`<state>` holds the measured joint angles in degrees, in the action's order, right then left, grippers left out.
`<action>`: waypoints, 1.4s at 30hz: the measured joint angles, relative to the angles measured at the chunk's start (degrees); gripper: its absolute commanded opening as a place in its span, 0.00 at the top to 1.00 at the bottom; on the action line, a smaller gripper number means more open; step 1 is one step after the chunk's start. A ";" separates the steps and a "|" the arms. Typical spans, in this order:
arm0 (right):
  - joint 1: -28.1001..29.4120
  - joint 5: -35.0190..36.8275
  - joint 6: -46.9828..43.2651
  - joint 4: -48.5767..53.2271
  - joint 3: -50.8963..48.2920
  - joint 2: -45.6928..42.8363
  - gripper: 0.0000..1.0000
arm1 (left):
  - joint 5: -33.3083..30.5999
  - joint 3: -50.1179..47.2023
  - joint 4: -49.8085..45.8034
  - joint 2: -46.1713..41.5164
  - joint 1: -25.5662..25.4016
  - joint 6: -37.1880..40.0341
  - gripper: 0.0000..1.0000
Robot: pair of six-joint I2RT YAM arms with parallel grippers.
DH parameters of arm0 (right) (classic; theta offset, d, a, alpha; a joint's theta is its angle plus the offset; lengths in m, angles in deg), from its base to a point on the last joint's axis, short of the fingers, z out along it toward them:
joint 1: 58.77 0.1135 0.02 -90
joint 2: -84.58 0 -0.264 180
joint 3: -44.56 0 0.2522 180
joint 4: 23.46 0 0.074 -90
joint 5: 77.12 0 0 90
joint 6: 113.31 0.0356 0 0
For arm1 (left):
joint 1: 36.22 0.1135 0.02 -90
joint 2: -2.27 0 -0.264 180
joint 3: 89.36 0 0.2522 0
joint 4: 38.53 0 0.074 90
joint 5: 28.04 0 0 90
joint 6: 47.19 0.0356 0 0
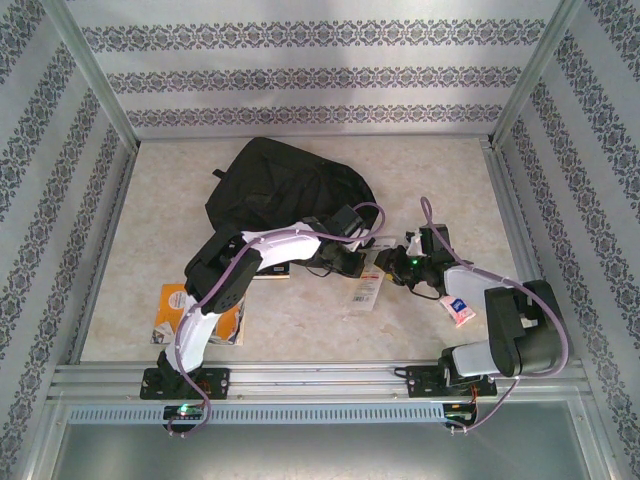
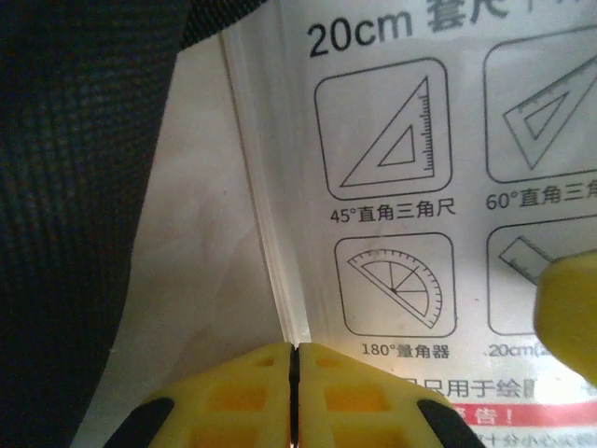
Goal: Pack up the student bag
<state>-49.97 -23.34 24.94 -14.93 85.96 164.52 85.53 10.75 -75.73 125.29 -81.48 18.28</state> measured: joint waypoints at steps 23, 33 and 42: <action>-0.04 11.69 -1.73 16.31 0.57 -25.92 0.95 | -4.04 12.33 -15.08 -19.12 1.25 6.36 0.39; -0.02 10.86 -2.10 17.49 3.67 -28.68 0.95 | -16.70 29.22 -25.81 -6.95 8.04 11.08 0.26; -0.02 10.47 -2.38 18.58 3.67 -27.87 0.95 | -30.38 47.15 -36.54 11.74 8.20 15.63 0.18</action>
<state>-49.99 -12.88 22.56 3.65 89.63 136.65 55.15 57.89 -112.27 137.03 -73.28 33.91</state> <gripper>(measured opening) 0.086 0.814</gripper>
